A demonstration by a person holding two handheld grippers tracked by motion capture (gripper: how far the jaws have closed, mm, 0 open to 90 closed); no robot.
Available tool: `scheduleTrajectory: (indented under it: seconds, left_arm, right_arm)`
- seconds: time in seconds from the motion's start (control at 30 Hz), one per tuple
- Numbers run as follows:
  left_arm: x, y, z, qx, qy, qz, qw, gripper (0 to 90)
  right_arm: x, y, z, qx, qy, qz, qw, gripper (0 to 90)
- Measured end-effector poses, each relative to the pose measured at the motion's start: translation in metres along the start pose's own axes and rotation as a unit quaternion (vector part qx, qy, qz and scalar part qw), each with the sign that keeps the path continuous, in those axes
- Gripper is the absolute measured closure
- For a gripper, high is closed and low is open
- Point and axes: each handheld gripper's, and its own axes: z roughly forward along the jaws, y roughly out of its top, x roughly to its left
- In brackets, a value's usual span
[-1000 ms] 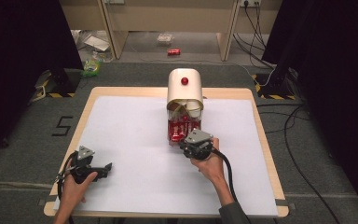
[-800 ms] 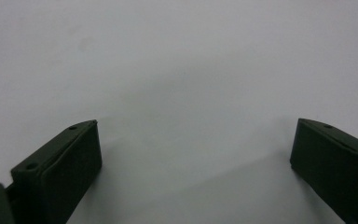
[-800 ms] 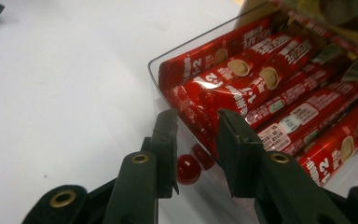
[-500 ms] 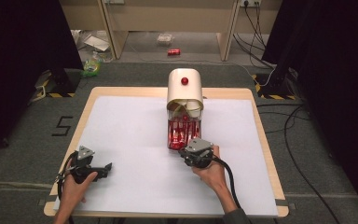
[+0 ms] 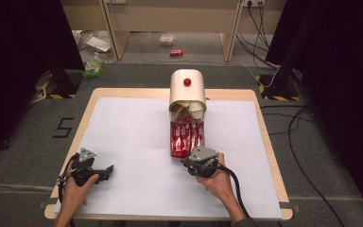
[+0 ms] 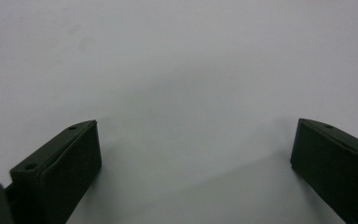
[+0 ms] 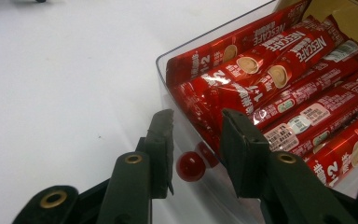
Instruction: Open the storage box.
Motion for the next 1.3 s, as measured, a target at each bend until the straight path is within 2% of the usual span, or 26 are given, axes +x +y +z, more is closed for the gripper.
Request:
scheduleTrajectory:
  seconds: [0.27,0.33,0.37,0.43,0.47,0.5,0.6,0.63,0.67,0.77,0.83,1.07,1.3]
  left_arm:
    - [0.000,0.000,0.000,0.000,0.001,0.002,1.0000,0.9]
    - [-0.001,0.000,0.000,-0.001,0.002,0.002,1.0000,0.9]
    - [0.000,0.000,0.000,0.000,0.001,0.002,1.0000,0.9]
    - [0.000,0.000,0.000,0.000,0.001,0.002,1.0000,0.9]
    - [0.000,0.000,0.000,0.000,0.001,0.002,1.0000,0.9]
    - [0.000,0.000,0.000,0.000,0.001,0.002,1.0000,0.9]
    - [0.000,0.000,0.000,0.001,0.000,0.000,1.0000,0.8]
    - [0.000,0.000,0.000,0.000,0.001,0.001,1.0000,0.8]
    - [0.000,0.000,0.000,0.000,0.001,0.002,1.0000,0.8]
    - [0.000,0.000,0.000,0.000,0.000,0.000,1.0000,0.8]
    - [0.000,0.000,0.000,0.000,0.001,0.002,1.0000,0.8]
    - [0.000,0.000,0.000,0.001,0.000,0.000,1.0000,0.8]
    - [0.000,0.000,0.000,0.002,-0.001,-0.001,1.0000,0.7]
  right_arm:
    - [0.005,-0.004,-0.005,-0.007,0.006,0.002,1.0000,61.2]
    - [0.005,-0.004,-0.005,-0.010,0.006,0.009,0.9999,60.0]
    - [0.006,-0.005,-0.004,-0.017,0.006,0.021,0.9996,57.9]
    - [0.007,-0.006,-0.004,-0.021,0.005,0.025,0.9995,56.1]
    - [0.009,-0.009,-0.004,-0.038,0.002,0.036,0.9986,52.0]
    - [0.009,-0.009,-0.004,-0.038,0.002,0.036,0.9986,52.0]
    - [0.007,-0.013,-0.007,-0.061,0.002,0.055,0.9966,50.5]
    - [0.006,-0.012,-0.008,-0.071,0.000,0.065,0.9954,45.8]
    - [0.006,-0.012,-0.008,-0.071,0.000,0.065,0.9954,45.8]
    - [0.003,-0.011,-0.010,-0.071,-0.012,0.067,0.9951,43.7]
    - [0.001,-0.011,-0.011,-0.075,-0.029,0.071,0.9942,43.5]
    - [-0.008,-0.007,-0.016,-0.084,-0.044,0.085,0.9918,42.3]
    - [-0.012,0.004,-0.012,-0.076,-0.063,0.091,0.9909,41.2]
